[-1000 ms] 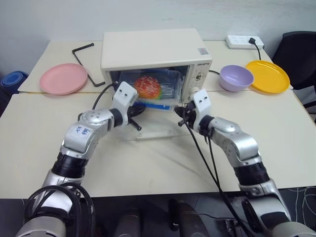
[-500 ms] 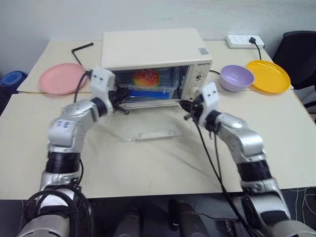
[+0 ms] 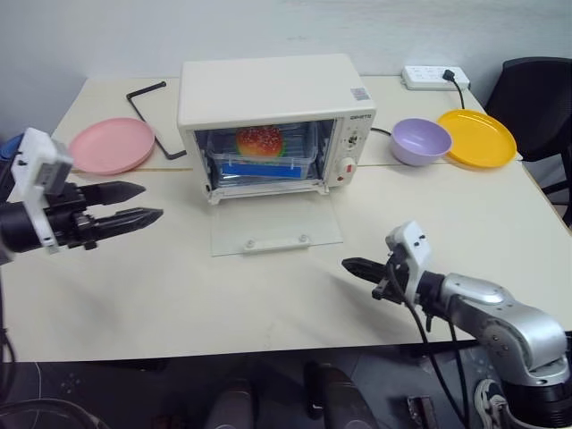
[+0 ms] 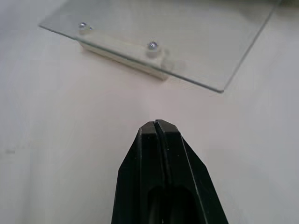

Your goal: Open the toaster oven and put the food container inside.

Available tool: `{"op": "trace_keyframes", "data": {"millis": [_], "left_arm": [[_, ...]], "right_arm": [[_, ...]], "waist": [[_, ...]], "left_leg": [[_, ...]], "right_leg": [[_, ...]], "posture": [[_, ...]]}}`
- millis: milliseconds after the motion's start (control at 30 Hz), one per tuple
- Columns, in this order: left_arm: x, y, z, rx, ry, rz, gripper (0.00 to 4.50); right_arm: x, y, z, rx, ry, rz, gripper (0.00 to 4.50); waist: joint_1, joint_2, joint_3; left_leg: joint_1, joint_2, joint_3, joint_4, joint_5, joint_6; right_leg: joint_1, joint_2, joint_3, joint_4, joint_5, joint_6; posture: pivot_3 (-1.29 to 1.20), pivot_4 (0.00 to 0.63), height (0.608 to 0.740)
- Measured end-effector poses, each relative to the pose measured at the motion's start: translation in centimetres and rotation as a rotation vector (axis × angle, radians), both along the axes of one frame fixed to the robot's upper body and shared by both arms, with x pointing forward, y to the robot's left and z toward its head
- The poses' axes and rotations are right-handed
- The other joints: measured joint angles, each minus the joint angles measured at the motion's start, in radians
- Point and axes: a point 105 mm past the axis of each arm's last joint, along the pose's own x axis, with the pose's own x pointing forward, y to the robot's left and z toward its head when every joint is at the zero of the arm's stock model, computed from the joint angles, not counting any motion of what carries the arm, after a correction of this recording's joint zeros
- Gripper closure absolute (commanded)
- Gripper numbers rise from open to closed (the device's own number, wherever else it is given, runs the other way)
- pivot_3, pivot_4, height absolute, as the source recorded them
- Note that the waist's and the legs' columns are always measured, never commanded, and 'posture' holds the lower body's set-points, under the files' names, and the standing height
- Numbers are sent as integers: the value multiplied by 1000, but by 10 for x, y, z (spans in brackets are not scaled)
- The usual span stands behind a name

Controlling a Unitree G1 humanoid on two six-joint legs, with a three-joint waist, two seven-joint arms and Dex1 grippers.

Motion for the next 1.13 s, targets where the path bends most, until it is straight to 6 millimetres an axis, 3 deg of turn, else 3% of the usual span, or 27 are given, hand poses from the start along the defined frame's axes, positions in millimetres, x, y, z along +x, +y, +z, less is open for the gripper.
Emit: {"op": "trace_keyframes", "data": {"millis": [67,300,367,467,567,733,933,1133], "left_arm": [[-2,4,6,18,-10,-12,28],[0,1,6,53,-25,-34,28],[2,1,3,66,-28,-35,28],[4,1,4,67,-42,-26,28],[5,2,6,74,-65,-23,0],[8,12,9,56,-82,13,0],[8,16,14,79,-119,7,0],[12,17,13,84,-137,28,0]], "right_arm": [[10,4,-5,26,6,-41,4500],[40,23,-15,76,-1,-57,4500],[47,25,-8,88,-17,-45,4500],[57,23,25,137,-100,-34,4500],[61,10,61,170,-156,-14,3904],[45,-28,130,118,-277,55,2238],[19,-58,131,-6,-196,168,195],[15,-69,131,-14,-189,172,39]], "waist": [[0,0,0],[-4,0,0],[-3,1,1],[-2,1,1],[-1,2,1],[3,3,2],[0,3,2],[-2,4,2]], "left_leg": [[0,0,0,0,0,0],[-2,0,1,0,-1,0],[-3,1,1,-1,-1,0],[-4,1,0,0,-1,0],[-4,1,0,0,-1,0],[-4,2,-2,-1,-2,1],[-4,1,2,0,-3,2],[-1,2,5,0,-3,2]], "right_leg": [[0,0,0,0,0,0],[-3,0,1,1,0,1],[-4,0,0,1,0,0],[-5,0,0,1,0,0],[-4,-1,0,1,0,1],[-2,-1,-3,-1,0,0],[-2,-1,-1,-3,0,1],[-3,2,4,0,1,1]], "posture": [[0,150,740],[0,150,740],[0,150,740],[0,150,740],[0,150,740],[0,150,740],[0,150,740],[0,150,740]]}}
